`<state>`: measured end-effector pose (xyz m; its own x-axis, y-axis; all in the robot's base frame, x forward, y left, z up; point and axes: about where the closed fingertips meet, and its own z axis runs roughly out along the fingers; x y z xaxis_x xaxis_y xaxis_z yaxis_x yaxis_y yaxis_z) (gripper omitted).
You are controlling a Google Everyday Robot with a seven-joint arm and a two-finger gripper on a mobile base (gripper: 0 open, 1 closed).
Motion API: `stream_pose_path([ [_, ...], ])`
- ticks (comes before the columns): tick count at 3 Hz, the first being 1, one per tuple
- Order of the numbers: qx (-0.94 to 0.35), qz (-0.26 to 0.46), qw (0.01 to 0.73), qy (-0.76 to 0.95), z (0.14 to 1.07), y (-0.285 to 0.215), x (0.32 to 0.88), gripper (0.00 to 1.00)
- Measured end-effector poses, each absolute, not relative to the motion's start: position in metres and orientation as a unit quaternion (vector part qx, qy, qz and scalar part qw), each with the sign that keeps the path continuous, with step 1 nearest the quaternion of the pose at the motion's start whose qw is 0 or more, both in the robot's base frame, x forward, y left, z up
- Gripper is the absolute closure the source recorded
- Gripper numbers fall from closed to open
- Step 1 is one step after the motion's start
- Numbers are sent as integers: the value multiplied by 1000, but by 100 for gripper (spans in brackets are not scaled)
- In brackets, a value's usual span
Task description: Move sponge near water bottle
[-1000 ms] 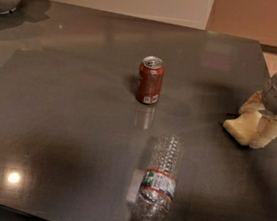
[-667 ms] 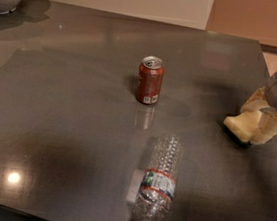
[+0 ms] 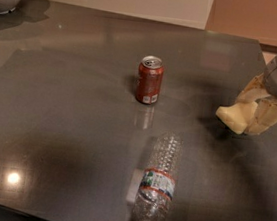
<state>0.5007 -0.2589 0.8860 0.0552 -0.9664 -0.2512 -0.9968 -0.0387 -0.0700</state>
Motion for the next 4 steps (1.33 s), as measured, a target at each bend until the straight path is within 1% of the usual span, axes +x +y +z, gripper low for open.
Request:
stream_pose_path([
  [1, -728, 66, 106, 674, 894, -239, 472, 100],
  [3, -723, 70, 81, 683, 887, -230, 417, 100],
  [4, -723, 78, 79, 682, 881, -220, 398, 83],
])
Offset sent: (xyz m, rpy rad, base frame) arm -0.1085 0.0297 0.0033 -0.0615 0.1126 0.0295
